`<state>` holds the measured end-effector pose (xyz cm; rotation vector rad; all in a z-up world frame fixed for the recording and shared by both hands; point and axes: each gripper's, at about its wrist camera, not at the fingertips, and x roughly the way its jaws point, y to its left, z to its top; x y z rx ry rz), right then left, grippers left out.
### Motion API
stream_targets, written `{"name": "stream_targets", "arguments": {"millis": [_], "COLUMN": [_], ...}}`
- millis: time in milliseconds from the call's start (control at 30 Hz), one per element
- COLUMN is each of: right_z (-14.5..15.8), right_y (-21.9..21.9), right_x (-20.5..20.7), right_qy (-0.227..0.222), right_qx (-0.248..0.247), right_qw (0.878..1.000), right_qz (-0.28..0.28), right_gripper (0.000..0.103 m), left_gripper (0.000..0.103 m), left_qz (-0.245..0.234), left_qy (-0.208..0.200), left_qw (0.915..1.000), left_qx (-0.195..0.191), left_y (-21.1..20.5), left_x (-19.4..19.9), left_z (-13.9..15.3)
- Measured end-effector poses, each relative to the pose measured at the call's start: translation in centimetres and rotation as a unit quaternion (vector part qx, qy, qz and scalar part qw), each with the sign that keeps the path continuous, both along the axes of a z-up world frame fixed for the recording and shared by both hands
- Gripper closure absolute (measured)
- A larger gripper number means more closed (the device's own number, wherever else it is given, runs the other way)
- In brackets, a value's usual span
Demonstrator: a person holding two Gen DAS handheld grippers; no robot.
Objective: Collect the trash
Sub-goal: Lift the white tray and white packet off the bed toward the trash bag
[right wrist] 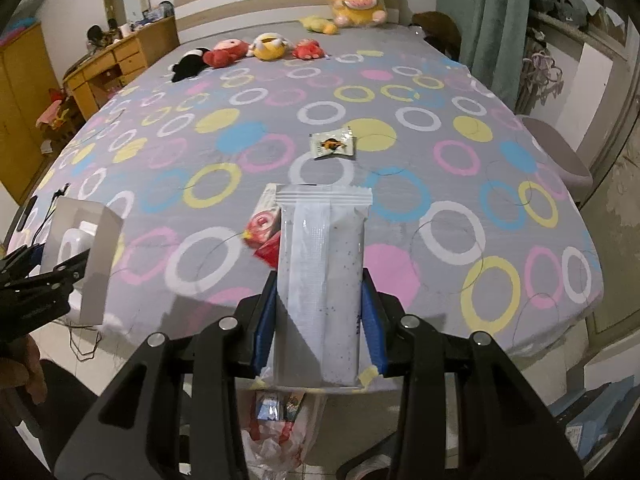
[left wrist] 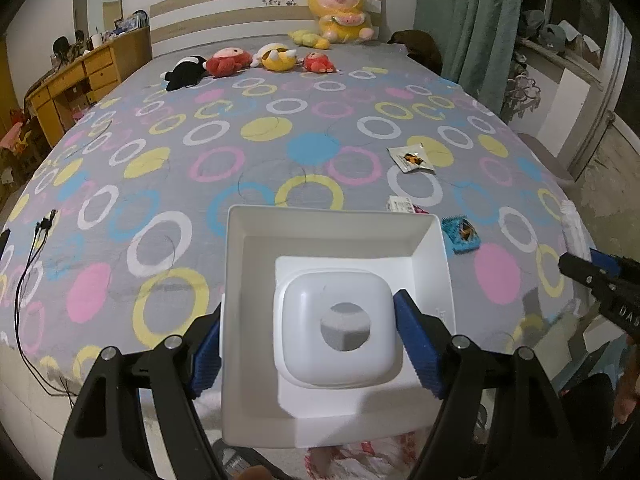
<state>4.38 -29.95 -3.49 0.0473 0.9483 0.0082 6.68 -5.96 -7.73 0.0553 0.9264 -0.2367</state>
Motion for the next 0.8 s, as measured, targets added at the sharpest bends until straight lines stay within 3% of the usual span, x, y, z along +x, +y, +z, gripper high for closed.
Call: {"name": "stream_targets", "arguments": {"millis": [467, 800], "right_z": [0.7, 0.7], "right_y": [4.0, 6.1], "right_x": [-7.6, -11.4], "right_qy": [-0.032, -0.049], "right_qx": [-0.008, -0.026], "right_qw": [0.999, 0.998], "right_qz": [0.030, 0.038], "right_gripper": [0.065, 0.065], "left_gripper": [0.029, 0.029], "left_qz": [-0.011, -0.040], "left_qy": [-0.002, -0.007], "left_qw": [0.9999, 0.9991], "left_qx": [-0.007, 0.009], "left_y": [0.8, 0.2], "left_x": [-7.3, -10.8], "left_z": [0.2, -0.3]}}
